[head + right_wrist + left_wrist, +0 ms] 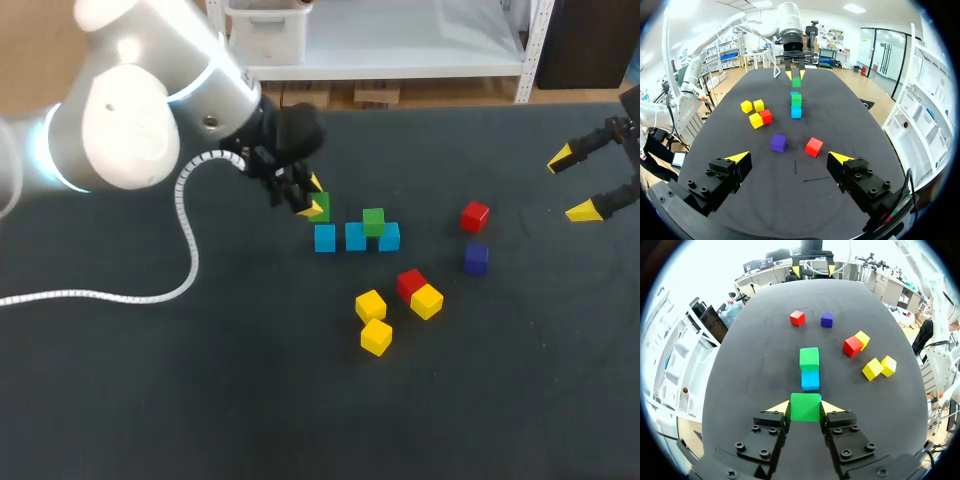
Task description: Place the blue cubes, place green cubes on the blue cubes, place the yellow cubes on the green cubes, then place the red cubes on the yellow cubes, and place purple cube on the red cubes.
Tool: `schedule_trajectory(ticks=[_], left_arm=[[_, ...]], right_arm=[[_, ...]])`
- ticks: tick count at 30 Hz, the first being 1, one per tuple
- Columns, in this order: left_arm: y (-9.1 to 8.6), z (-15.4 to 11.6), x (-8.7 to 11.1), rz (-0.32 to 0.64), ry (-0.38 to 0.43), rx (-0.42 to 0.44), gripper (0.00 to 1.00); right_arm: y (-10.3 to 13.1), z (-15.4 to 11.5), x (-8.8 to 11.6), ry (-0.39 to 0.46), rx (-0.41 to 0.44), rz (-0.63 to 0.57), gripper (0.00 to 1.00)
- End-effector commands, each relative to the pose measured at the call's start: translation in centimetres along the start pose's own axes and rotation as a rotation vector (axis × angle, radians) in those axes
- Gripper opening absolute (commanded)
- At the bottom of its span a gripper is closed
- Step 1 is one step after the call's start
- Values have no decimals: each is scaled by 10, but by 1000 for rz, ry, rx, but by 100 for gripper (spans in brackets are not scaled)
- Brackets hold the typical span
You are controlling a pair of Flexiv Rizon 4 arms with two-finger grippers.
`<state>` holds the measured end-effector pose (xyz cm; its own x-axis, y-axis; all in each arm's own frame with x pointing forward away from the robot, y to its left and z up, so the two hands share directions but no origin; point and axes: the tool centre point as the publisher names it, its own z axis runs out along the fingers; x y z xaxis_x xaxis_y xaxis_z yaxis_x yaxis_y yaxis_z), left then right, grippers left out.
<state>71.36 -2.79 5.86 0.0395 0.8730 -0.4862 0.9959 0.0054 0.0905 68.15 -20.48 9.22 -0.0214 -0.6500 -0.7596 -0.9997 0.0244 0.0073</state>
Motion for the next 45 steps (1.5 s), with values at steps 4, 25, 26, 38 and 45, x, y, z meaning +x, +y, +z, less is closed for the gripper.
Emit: schedule_trajectory(ticks=[4, 25, 26, 38, 45], left_arm=[[0, 9, -12, -11, -8, 4, 0], [-16, 23, -16, -40, -21, -17, 0], [-16, 23, -16, -41, -20, -17, 0], [-15, 27, -18, -41, -19, -2, 0], [-16, 29, -16, -43, -16, 1, 0]], right_arm=[[0, 0, 0, -1, 1, -1, 100], [0, 0, 0, -1, 1, -1, 100], [0, 0, 0, -1, 1, -1, 100], [0, 0, 0, -1, 1, -1, 100], [0, 0, 0, -1, 1, -1, 100]])
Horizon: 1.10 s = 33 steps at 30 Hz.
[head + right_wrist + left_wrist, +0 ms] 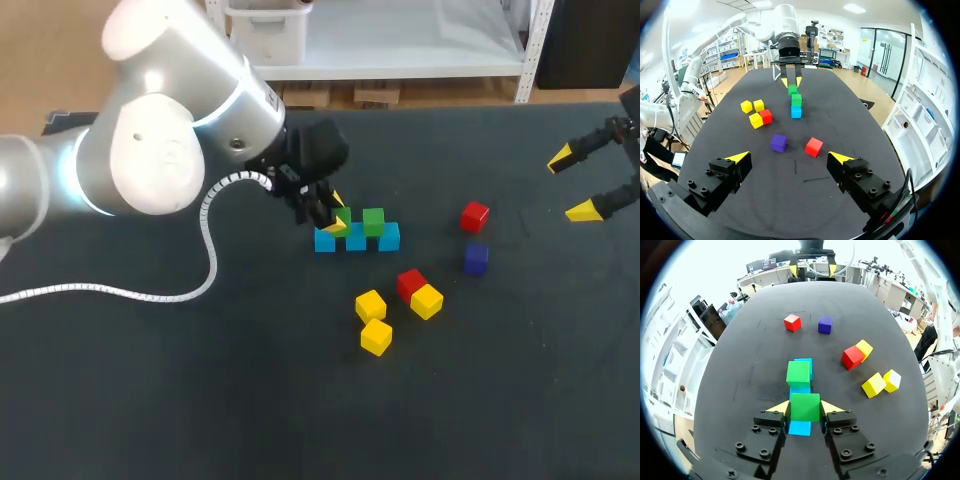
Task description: Place the blue cubes, place green cubes on the blue cubes, place the yellow cubes on the green cubes, then place the red cubes on the yellow cubes, and place purple cube on the red cubes.
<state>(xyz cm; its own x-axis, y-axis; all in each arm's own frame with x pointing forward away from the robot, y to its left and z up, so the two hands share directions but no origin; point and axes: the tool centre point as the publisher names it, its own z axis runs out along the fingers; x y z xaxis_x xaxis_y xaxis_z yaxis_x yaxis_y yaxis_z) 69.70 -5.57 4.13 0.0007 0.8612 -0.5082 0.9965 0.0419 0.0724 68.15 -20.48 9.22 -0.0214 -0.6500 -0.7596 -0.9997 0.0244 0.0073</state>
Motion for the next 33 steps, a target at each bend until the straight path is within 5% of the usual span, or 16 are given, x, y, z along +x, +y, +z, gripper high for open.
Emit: schedule_trajectory(ticks=[1, 33], left_arm=[[2, 1, 1, -3, 8, 3, 0], [8, 6, 4, -3, 25, 21, 0]], right_arm=[[0, 0, 0, -1, 1, -1, 100], [0, 0, 0, -1, 1, -1, 100]])
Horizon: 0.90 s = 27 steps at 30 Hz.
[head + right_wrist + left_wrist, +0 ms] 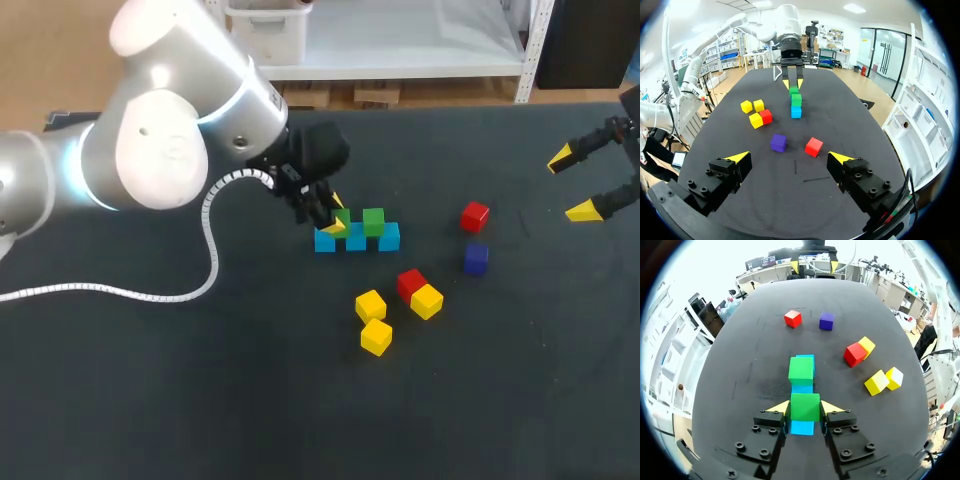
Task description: Place the blue cubes, place green cubes on the blue cubes, place the yellow cubes on the green cubes, then place the red cubes on the yellow cubes, and place purple cube on the red cubes.
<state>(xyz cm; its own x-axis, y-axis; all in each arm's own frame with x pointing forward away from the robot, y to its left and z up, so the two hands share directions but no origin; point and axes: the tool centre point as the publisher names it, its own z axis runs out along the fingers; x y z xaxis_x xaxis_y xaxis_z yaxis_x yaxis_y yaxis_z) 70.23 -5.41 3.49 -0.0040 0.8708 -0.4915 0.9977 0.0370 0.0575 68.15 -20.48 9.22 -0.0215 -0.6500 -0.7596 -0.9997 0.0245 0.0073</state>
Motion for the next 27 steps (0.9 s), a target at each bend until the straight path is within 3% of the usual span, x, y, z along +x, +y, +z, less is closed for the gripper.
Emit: schedule_trajectory(ticks=[1, 27], left_arm=[[3, 1, 0, 0, 6, 6, 0], [7, 4, 0, 2, 4, 19, 8]], right_arm=[[0, 0, 0, -1, 1, -1, 100], [0, 0, 0, -1, 1, -1, 100]])
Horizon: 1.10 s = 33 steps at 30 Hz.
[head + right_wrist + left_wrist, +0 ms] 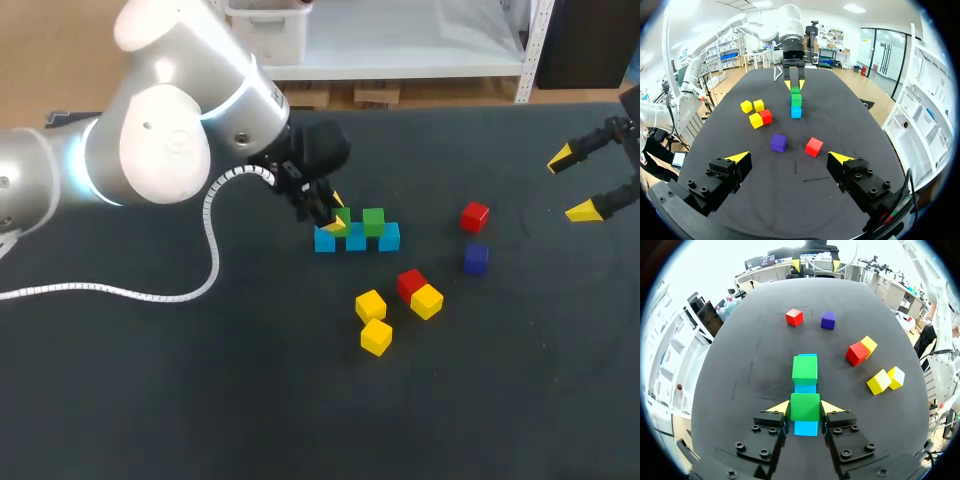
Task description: Place the blue cubes, place green cubes on the blue cubes, place the yellow cubes on the green cubes, then place the red cubes on the yellow cubes, and place purple cube on the red cubes.
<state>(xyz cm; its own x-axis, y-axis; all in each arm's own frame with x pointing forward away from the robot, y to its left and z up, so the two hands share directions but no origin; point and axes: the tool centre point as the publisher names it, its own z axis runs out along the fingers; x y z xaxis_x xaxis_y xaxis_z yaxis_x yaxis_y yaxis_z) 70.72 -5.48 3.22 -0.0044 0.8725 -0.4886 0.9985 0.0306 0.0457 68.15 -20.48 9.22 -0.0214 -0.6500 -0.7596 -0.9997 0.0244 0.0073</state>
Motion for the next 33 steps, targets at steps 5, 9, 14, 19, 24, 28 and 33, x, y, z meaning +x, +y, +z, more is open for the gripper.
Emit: schedule_trajectory(ticks=[5, 9, 14, 19, 24, 28, 33], left_arm=[[2, 2, 1, 0, 0, 8, 22], [2, 2, 1, -2, 0, 8, 29], [3, 2, 0, -2, 0, 10, 35], [4, 3, 0, -5, -1, 10, 36], [4, 4, 0, -5, -2, 13, 40], [4, 4, 0, -6, -2, 14, 45], [4, 4, 0, -7, -2, 14, 56]], right_arm=[[0, 0, 0, -1, 1, -1, 100], [0, 0, 0, -1, 1, -1, 100], [0, 0, 0, -1, 1, -1, 100], [0, 0, 0, -1, 1, -1, 100], [0, 0, 0, -1, 1, -1, 100], [0, 0, 0, -1, 1, -1, 100], [0, 0, 0, -1, 1, -1, 100]])
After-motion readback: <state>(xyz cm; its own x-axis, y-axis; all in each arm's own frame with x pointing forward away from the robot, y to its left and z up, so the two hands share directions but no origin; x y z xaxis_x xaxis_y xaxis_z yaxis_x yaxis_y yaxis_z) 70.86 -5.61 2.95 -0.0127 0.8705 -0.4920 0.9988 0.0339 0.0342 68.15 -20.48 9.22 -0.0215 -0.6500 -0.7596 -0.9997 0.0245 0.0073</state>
